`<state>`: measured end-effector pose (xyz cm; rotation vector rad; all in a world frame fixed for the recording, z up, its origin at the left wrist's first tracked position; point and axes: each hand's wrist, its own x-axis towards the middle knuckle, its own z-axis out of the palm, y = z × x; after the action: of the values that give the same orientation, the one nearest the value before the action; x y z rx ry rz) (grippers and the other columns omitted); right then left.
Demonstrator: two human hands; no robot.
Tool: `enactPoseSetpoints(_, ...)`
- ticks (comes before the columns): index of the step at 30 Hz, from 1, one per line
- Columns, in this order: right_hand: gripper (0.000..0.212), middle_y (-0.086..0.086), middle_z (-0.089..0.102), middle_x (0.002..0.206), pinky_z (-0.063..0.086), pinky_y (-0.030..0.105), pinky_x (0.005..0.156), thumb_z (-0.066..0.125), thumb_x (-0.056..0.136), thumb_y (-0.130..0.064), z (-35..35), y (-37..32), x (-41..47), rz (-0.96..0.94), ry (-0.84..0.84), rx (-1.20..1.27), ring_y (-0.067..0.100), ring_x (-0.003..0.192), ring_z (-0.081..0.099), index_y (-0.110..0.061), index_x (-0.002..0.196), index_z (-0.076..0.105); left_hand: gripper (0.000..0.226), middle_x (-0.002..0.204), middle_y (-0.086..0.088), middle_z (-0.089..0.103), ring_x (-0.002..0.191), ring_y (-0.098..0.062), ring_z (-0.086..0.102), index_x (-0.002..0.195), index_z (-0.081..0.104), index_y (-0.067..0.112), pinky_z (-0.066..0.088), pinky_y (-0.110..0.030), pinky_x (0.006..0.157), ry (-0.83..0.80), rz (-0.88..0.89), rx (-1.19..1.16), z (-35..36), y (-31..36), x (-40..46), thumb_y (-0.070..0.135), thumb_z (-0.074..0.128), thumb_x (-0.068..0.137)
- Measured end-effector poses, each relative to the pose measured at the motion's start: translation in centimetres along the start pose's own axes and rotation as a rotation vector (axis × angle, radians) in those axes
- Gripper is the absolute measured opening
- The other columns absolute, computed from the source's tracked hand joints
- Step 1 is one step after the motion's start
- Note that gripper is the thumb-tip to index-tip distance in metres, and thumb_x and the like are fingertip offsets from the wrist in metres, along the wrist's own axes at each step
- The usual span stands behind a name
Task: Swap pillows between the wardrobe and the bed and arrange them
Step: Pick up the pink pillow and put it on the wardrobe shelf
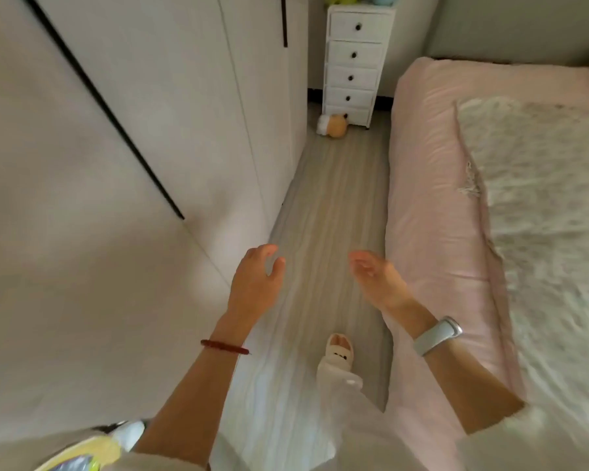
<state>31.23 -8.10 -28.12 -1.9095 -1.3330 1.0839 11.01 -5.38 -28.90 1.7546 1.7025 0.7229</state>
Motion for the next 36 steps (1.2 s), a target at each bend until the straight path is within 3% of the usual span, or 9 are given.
enactPoseSetpoints(4, 0.026, 0.017, 0.061, 0.116, 0.043, 0.032, 0.086, 0.046, 0.092, -0.014, -5.4, 0.0, 11.5, 0.076, 0.023, 0.043, 0.028, 0.104, 0.056, -0.013, 0.115, 0.057, 0.03, 0.121, -0.009, 0.057, 0.111, -0.019, 0.051, 0.12, 0.054, 0.012, 0.036, -0.024, 0.087, -0.069, 0.051, -0.012, 4.4, 4.6, 12.2, 0.022, 0.051, 0.092)
enactPoseSetpoints(7, 0.026, 0.022, 0.061, 0.115, 0.044, 0.037, 0.087, 0.046, 0.091, -0.01, -9.8, -2.2, 20.0, 0.051, 0.066, 0.064, 0.027, 0.097, 0.056, -0.009, 0.114, 0.057, 0.031, 0.122, -0.008, 0.056, 0.112, -0.019, 0.05, 0.121, 0.053, 0.012, 0.035, -0.024, 0.088, -0.077, 0.106, -0.013, 6.1, 9.3, 21.3, 0.023, 0.05, 0.092)
enactPoseSetpoints(13, 0.027, 0.02, 0.06, 0.117, 0.046, 0.043, 0.094, 0.044, 0.093, -0.012, -16.0, -10.2, 35.3, -0.071, 0.084, 0.065, 0.033, 0.106, 0.056, -0.01, 0.117, 0.055, 0.03, 0.12, -0.011, 0.057, 0.109, -0.02, 0.052, 0.12, 0.054, 0.011, 0.036, -0.022, 0.085, 0.023, 0.221, 0.039, 4.9, 16.8, 38.7, 0.021, 0.051, 0.092)
enactPoseSetpoints(16, 0.024, 0.022, 0.061, 0.113, 0.047, 0.042, 0.089, 0.043, 0.093, -0.01, -18.2, -15.0, 43.2, -0.161, 0.097, 0.047, 0.036, 0.101, 0.058, -0.008, 0.113, 0.056, 0.031, 0.123, -0.011, 0.056, 0.111, -0.022, 0.051, 0.121, 0.054, 0.01, 0.036, -0.024, 0.087, 0.113, 0.281, 0.069, 3.2, 19.9, 48.0, 0.019, 0.051, 0.092)
enactPoseSetpoints(20, 0.025, 0.016, 0.063, 0.11, 0.047, 0.02, 0.074, 0.042, 0.093, -0.012, -21.8, -23.1, 54.6, -0.342, 0.14, 0.036, 0.024, 0.09, 0.058, -0.012, 0.115, 0.054, 0.031, 0.126, -0.011, 0.054, 0.116, -0.024, 0.049, 0.122, 0.053, 0.01, 0.04, -0.037, 0.097, 0.298, 0.39, 0.083, -0.6, 25.0, 61.3, 0.019, 0.05, 0.092)
enactPoseSetpoints(26, 0.027, 0.017, 0.062, 0.113, 0.041, 0.029, 0.085, 0.041, 0.093, -0.009, -27.2, -38.3, 68.3, -0.657, 0.239, -0.035, 0.029, 0.101, 0.056, -0.006, 0.118, 0.052, 0.029, 0.125, -0.012, 0.053, 0.115, -0.026, 0.048, 0.119, 0.054, 0.007, 0.04, -0.039, 0.095, 0.686, 0.551, 0.155, -8.8, 33.7, 77.2, 0.013, 0.049, 0.091)
enactPoseSetpoints(30, 0.028, 0.015, 0.059, 0.117, 0.045, 0.033, 0.09, 0.042, 0.092, -0.007, -28.5, -45.9, 75.0, -0.887, 0.264, 0.011, 0.024, 0.101, 0.057, -0.008, 0.118, 0.052, 0.027, 0.117, -0.017, 0.057, 0.109, -0.033, 0.05, 0.113, 0.057, 0.002, 0.041, -0.044, 0.092, 0.926, 0.639, 0.274, -13.4, 38.0, 83.1, 0.006, 0.053, 0.087)
enactPoseSetpoints(34, 0.032, 0.012, 0.055, 0.122, 0.035, 0.022, 0.096, 0.045, 0.089, -0.004, -28.4, -53.9, 81.3, -1.226, 0.365, 0.004, 0.026, 0.113, 0.051, -0.008, 0.12, 0.051, 0.028, 0.115, -0.019, 0.059, 0.107, -0.036, 0.052, 0.112, 0.058, 0.002, 0.041, -0.048, 0.087, 1.153, 0.638, 0.488, -16.8, 39.9, 86.6, 0.004, 0.057, 0.084)
enactPoseSetpoints(36, 0.034, 0.016, 0.053, 0.124, 0.032, 0.024, 0.098, 0.047, 0.087, -0.003, -28.0, -58.1, 83.4, -1.403, 0.392, 0.036, 0.03, 0.116, 0.048, -0.006, 0.121, 0.05, 0.029, 0.113, -0.018, 0.06, 0.104, -0.036, 0.053, 0.111, 0.059, 0.003, 0.041, -0.047, 0.083, 1.299, 0.59, 0.604, -18.1, 40.2, 87.5, 0.003, 0.059, 0.082)
